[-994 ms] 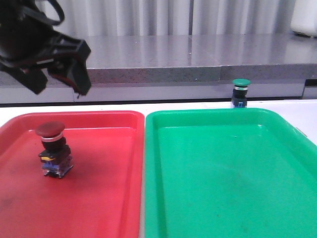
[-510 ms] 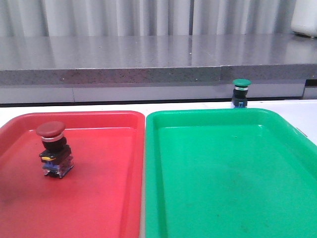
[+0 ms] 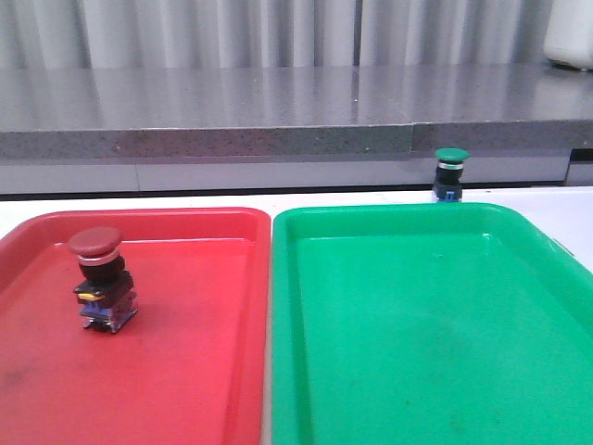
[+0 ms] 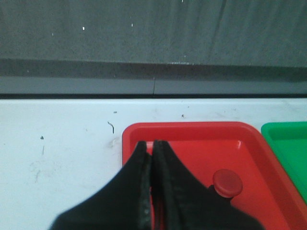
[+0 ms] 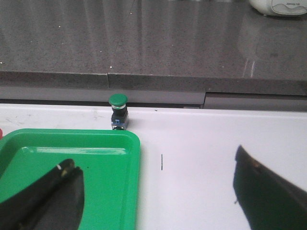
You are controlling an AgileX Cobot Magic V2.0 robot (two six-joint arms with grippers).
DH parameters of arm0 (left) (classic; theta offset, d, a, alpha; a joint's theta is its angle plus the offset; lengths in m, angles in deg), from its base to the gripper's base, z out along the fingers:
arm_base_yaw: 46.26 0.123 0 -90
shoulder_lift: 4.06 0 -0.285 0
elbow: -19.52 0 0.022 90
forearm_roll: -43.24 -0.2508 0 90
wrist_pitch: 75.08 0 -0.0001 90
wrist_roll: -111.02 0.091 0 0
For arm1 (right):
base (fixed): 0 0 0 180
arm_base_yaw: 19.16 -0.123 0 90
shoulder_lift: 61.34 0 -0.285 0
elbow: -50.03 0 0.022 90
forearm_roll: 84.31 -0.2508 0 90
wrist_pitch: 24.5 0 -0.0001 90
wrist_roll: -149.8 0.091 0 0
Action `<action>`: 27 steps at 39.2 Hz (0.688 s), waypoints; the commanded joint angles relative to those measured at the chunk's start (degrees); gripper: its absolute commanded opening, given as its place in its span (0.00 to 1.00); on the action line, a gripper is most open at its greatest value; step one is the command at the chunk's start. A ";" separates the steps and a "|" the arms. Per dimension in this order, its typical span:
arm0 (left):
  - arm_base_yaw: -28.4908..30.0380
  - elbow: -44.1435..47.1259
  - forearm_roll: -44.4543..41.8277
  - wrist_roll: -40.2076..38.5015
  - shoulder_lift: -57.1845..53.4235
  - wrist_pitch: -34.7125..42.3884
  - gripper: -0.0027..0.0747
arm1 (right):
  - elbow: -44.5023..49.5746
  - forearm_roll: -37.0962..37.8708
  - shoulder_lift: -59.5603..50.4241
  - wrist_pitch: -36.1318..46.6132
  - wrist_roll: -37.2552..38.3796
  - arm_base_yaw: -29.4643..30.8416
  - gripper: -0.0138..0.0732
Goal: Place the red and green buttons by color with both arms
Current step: 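Withdraw the left gripper upward away from the red tray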
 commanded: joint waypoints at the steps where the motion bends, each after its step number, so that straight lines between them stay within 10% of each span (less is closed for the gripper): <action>1: 0.12 1.59 0.41 -0.61 -7.29 4.20 0.01 | -2.03 -0.10 0.80 4.99 -0.41 0.41 0.90; 27: 0.12 3.59 0.41 -0.61 -17.70 5.92 0.01 | -2.04 -0.24 1.22 7.48 0.04 0.41 0.90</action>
